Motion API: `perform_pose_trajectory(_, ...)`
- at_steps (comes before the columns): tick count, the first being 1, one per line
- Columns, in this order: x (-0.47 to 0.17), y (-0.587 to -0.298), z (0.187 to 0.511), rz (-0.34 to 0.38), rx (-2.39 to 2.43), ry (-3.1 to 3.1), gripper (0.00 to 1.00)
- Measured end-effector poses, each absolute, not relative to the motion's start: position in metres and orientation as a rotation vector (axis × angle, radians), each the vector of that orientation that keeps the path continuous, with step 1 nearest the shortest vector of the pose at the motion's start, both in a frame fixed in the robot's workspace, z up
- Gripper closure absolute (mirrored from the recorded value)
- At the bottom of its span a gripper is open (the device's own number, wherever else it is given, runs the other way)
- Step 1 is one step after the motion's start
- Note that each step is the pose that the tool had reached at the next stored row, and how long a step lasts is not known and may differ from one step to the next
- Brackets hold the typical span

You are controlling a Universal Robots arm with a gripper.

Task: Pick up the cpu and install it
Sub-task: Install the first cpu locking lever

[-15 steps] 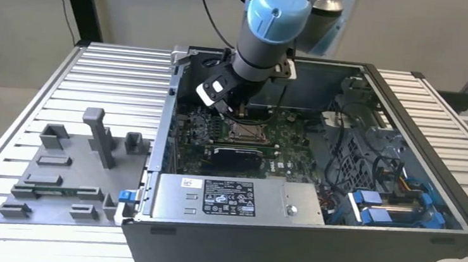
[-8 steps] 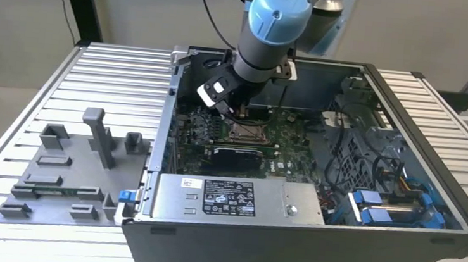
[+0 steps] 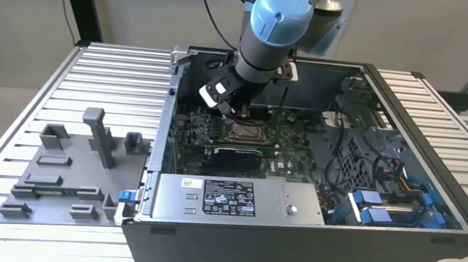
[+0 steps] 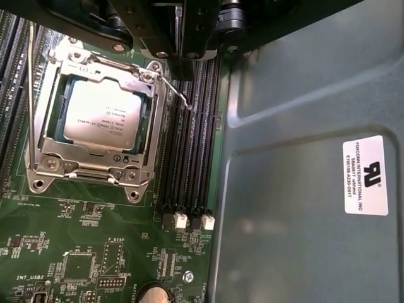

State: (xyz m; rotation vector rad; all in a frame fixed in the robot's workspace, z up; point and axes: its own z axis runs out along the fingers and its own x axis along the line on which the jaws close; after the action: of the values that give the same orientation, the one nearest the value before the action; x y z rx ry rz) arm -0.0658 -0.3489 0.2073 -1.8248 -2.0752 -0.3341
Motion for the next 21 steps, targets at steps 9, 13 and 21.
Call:
perform_pose_trajectory(9, -0.0627, -0.3478, 0.2039, -0.334, -1.825, -2.075, 1.00)
perform_pose_trajectory(13, -0.0614, -0.3478, 0.2030, -0.334, -1.825, -2.075, 1.00)
perform_pose_trajectory(21, -0.0612, -0.3477, 0.2004, -0.334, -1.827, -2.074, 1.00)
